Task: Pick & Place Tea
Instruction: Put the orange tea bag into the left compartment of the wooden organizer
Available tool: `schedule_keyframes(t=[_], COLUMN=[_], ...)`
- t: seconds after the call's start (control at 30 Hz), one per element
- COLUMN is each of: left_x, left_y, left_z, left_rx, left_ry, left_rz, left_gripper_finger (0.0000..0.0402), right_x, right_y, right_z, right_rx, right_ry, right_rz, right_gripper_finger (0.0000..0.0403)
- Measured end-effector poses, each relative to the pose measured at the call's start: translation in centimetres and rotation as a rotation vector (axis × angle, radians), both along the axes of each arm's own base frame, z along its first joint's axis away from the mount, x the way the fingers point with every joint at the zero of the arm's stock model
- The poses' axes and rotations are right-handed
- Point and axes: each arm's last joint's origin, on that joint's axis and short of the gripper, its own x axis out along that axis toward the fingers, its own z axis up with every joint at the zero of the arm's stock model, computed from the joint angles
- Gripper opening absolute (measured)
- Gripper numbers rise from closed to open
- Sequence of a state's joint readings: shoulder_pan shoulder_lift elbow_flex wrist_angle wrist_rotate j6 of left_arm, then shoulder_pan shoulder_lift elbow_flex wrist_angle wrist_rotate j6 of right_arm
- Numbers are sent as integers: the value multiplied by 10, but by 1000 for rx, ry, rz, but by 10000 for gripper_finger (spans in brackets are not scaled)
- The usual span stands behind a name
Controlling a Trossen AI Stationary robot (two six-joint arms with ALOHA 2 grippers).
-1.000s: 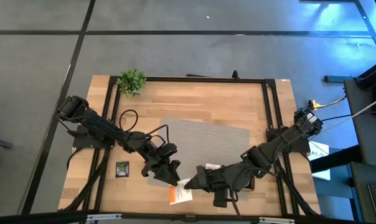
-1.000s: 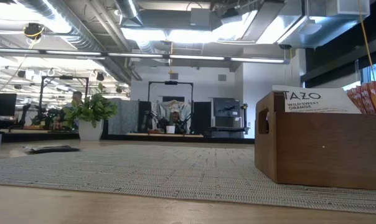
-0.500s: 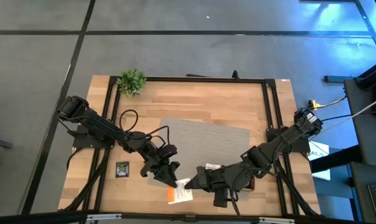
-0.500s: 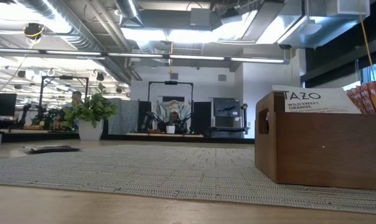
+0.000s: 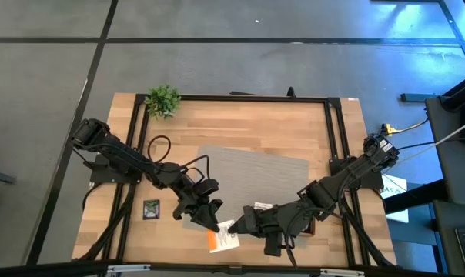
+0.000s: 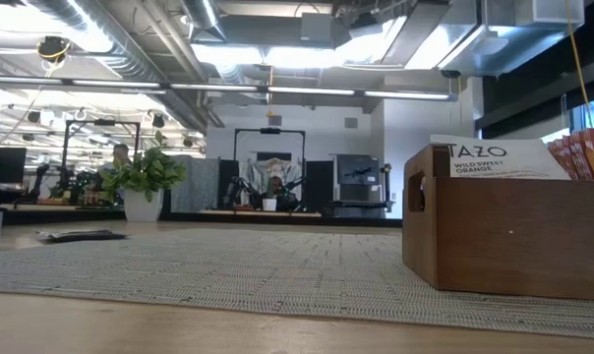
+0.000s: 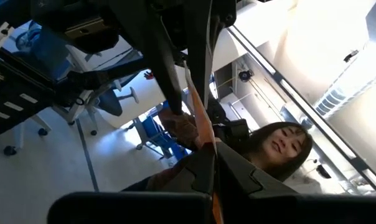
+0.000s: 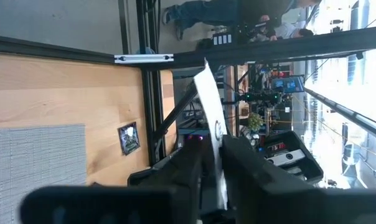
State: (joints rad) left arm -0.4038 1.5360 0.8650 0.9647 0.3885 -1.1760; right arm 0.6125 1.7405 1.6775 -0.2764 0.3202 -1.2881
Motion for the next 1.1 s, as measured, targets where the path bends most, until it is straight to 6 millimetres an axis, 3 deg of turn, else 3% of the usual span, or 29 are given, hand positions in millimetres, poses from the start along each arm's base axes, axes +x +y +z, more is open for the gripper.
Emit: schedule_keyframes(t=[0.2,0.5,0.63,0.87,0.97,1.1], left_x=[0,6,11,21,22,23], left_y=[1,15,28,45,48,50], left_z=[0,0,-1,-10,-10,-10], left_rx=[7,77,160,440,590,721], left_ry=[-8,-73,-144,-234,-303,-352], left_rz=[4,28,101,348,517,643], left_gripper_finger=[5,5,3,3,3,3], right_x=[-1,-25,-44,-89,-98,-99], right_y=[1,10,5,-24,-34,-34], right_z=[0,2,8,41,44,45], right_rx=[1,144,393,1145,1284,1327], right_ry=[3,60,129,257,290,296], right_rz=[-13,-262,-426,-688,-776,-787], right_gripper_finger=[141,240,258,261,261,261])
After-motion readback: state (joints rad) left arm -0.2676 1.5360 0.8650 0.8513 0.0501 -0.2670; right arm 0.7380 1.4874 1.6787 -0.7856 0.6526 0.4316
